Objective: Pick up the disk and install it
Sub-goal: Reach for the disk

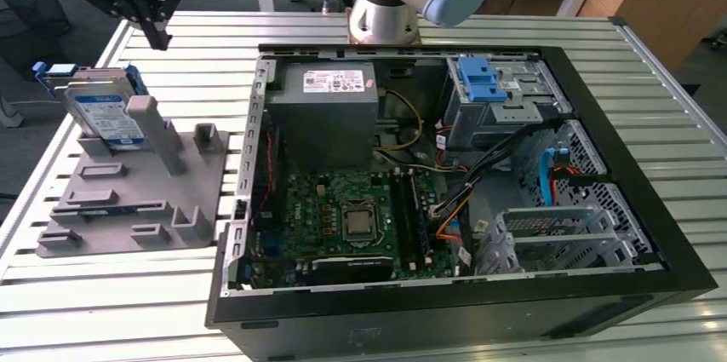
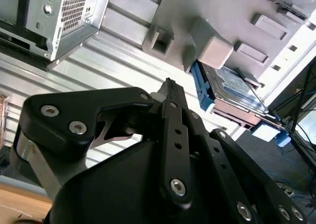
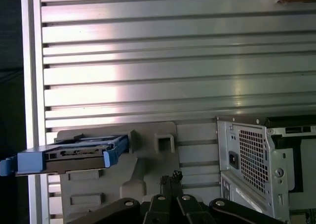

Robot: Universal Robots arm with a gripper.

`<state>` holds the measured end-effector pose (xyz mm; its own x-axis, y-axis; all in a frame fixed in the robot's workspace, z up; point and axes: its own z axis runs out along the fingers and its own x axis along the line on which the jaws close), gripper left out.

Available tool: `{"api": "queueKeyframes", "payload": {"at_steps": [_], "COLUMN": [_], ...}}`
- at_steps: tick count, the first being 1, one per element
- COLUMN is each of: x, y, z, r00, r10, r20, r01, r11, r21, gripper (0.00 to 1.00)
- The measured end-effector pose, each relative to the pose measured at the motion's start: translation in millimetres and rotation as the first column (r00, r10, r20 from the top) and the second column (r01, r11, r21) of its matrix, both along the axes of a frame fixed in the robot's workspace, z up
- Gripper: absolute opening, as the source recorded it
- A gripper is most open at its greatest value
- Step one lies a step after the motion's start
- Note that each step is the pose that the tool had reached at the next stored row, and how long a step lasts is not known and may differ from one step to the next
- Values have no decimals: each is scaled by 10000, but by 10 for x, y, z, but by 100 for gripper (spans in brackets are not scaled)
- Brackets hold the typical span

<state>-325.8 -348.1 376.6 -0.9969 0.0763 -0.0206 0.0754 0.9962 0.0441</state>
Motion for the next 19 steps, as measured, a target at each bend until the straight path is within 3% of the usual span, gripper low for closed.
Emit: {"api": "queueKeyframes", "payload": {"at_steps": [7,19], "x": [-280,-321], "y": [77,78], "z": [-30,-32], "r00": [10000,10000], "r10": [1,1], "r20": [0,-1], "r01": [-1,-1], "r11": [10000,10000], "r21": [0,-1], "gripper": [11,11]}}
